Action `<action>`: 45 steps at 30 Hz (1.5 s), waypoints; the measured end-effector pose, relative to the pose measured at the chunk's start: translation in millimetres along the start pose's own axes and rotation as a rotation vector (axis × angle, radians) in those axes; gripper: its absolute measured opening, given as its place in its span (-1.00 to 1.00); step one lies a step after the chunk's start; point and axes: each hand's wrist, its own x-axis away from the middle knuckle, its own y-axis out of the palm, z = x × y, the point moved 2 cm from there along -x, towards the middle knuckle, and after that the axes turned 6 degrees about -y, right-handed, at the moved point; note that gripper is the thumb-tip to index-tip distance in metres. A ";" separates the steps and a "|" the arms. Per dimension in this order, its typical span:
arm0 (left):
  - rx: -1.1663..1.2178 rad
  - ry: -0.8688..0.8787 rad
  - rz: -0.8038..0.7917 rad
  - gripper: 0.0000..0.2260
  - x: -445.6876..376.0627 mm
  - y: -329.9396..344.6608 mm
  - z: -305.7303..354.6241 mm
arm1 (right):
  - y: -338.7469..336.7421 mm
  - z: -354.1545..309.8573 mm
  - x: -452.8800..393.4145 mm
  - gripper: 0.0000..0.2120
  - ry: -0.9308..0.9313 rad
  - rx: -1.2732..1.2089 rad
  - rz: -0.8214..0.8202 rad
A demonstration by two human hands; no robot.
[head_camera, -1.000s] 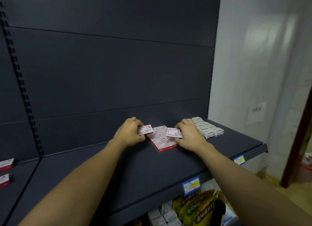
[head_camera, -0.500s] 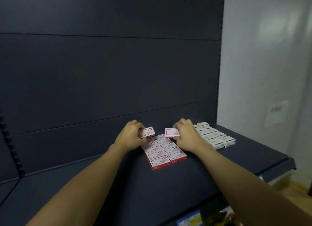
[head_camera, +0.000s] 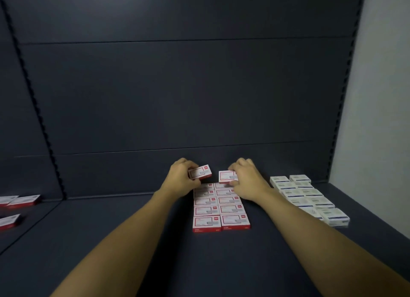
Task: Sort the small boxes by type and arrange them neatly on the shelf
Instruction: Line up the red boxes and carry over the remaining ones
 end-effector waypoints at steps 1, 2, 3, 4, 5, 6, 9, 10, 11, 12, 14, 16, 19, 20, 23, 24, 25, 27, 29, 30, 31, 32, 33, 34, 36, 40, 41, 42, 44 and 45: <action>0.019 -0.019 0.005 -0.62 1.8 3.7 0.5 | 3.1 3.4 0.1 -0.54 -0.007 -0.009 -0.009; 0.036 -0.034 0.009 -0.62 3.5 7.8 0.6 | 6.2 6.9 0.2 -0.55 -0.010 -0.019 -0.015; 0.053 -0.045 0.012 -0.61 4.9 11.8 0.1 | 9.4 10.3 -0.1 -0.55 -0.006 -0.030 -0.018; 0.072 -0.055 0.014 -0.59 6.4 15.9 -1.2 | 12.7 13.3 -0.3 -0.55 0.002 -0.040 -0.022; 0.092 -0.067 0.015 -0.57 7.7 19.2 -2.6 | 15.5 15.6 -1.0 -0.56 0.012 -0.050 -0.023; 0.113 -0.077 0.012 -0.56 9.1 22.1 -3.5 | 18.2 17.3 -1.6 -0.57 0.021 -0.065 -0.026; 0.174 -0.101 -0.009 -0.56 12.9 29.1 -8.5 | 24.9 18.7 -4.3 -0.60 0.034 -0.127 -0.010; 0.191 -0.111 -0.016 -0.58 14.8 30.9 -10.8 | 26.9 18.7 -4.9 -0.62 0.034 -0.140 -0.002; 0.207 -0.122 -0.021 -0.61 16.7 32.1 -13.0 | 28.8 19.0 -5.5 -0.63 0.034 -0.150 0.006; 0.221 -0.130 -0.023 -0.64 17.9 32.9 -14.9 | 30.6 18.9 -6.0 -0.65 0.037 -0.159 0.012; 0.236 -0.136 -0.022 -0.68 19.3 33.2 -17.6 | 34.8 18.1 -5.7 -0.66 0.060 -0.183 0.023; 0.243 -0.129 -0.026 -0.71 19.3 32.8 -18.1 | 41.5 16.7 -3.4 -0.65 0.092 -0.221 0.035; 0.244 -0.126 -0.037 -0.73 18.6 35.5 -20.6 | 50.8 15.1 3.3 -0.61 0.132 -0.269 0.064; 0.235 -0.126 -0.037 -0.73 18.6 36.2 -21.2 | 51.9 16.1 4.2 -0.60 0.138 -0.272 0.072; 0.189 -0.102 -0.033 -0.74 17.0 39.0 -22.8 | 51.1 19.0 4.2 -0.61 0.143 -0.274 0.075; 0.172 -0.091 -0.028 -0.75 16.6 39.3 -22.5 | 50.9 19.0 3.8 -0.63 0.141 -0.273 0.074; 0.157 -0.081 -0.022 -0.76 16.4 39.7 -22.4 | 50.9 18.5 3.7 -0.65 0.137 -0.271 0.072; 0.148 -0.069 -0.009 -0.80 15.7 40.3 -23.3 | 52.0 16.7 4.1 -0.67 0.131 -0.266 0.068; 0.150 -0.071 -0.005 -0.81 15.8 40.5 -23.5 | 52.9 15.5 4.6 -0.73 0.148 -0.272 0.071; 0.150 -0.075 -0.006 -0.81 16.1 40.5 -23.1 | 52.7 14.9 4.7 -0.75 0.160 -0.272 0.074; 0.150 -0.079 -0.006 -0.80 16.2 40.5 -23.1 | 52.5 14.4 4.5 -0.77 0.168 -0.272 0.075; 0.152 -0.083 -0.007 -0.79 16.0 40.9 -23.4 | 52.7 14.5 4.4 -0.78 0.174 -0.273 0.073; 0.153 -0.088 -0.008 -0.78 16.0 41.4 -23.7 | 53.0 14.4 4.2 -0.78 0.178 -0.279 0.072; 0.152 -0.093 -0.009 -0.77 15.7 42.1 -24.1 | 53.1 14.6 4.5 -0.78 0.179 -0.282 0.074; 0.142 -0.105 -0.007 -0.77 15.2 43.7 -24.8 | 53.1 15.3 5.7 -0.76 0.187 -0.292 0.096; 0.127 -0.122 0.010 -0.77 14.2 45.1 -25.1 | 54.0 20.1 6.4 -0.65 0.220 -0.344 0.153; 0.125 -0.123 0.014 -0.77 14.5 45.3 -25.0 | 54.3 20.1 6.2 -0.63 0.225 -0.339 0.154; 0.120 -0.126 0.020 -0.76 14.8 45.3 -24.7 | 54.7 20.2 5.8 -0.61 0.228 -0.336 0.155; 0.114 -0.143 0.041 -0.74 15.1 44.8 -24.6 | 55.4 20.4 5.0 -0.59 0.232 -0.344 0.162; 0.118 -0.155 0.050 -0.74 15.0 44.4 -24.8 | 55.7 20.6 4.7 -0.58 0.234 -0.350 0.165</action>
